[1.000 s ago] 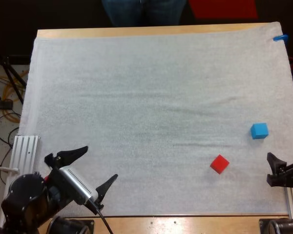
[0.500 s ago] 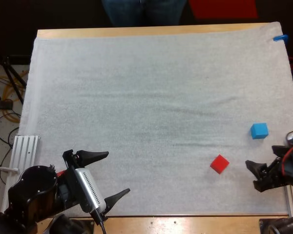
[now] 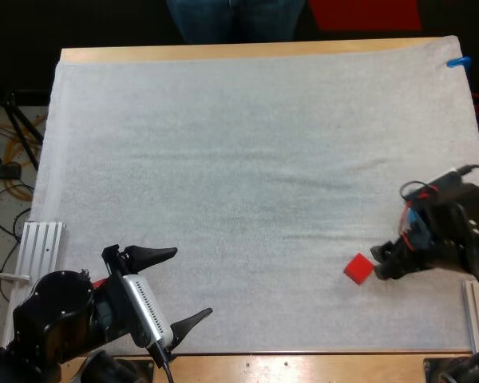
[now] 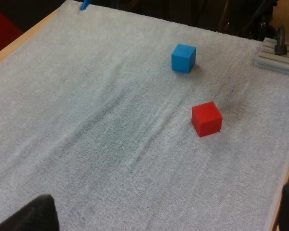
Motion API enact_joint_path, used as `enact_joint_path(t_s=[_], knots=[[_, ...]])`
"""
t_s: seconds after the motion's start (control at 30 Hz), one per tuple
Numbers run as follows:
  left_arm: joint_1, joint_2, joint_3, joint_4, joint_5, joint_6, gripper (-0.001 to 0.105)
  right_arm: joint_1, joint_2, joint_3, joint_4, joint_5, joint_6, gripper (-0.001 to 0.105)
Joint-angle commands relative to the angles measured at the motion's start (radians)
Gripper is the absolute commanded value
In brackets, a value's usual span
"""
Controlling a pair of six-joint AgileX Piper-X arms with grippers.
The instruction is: Stack red cube on blue cube
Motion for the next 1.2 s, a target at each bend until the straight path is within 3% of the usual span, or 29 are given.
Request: enact_joint_path(t_s=[0.0,0.47,0.77,1.17], knots=[[-0.002,0.002,-0.006,-0.004,0.001,0.003,0.087,0.002,0.032,-0.009,-0.015,0.000,-0.012,0.071],[-0.002,0.002,-0.006,-0.004,0.001,0.003,0.087,0.155,0.286,0.041,-0.055,0.062,-0.085,0.071],[-0.002,0.002,-0.006,-0.004,0.001,0.003,0.087,0.155,0.334,0.212,-0.227,0.086,-0.072,0.071],[-0.002,0.002,-0.006,-0.004,0.001,0.003,0.087,0.152,0.514,0.221,-0.313,0.086,-0.069,0.071]])
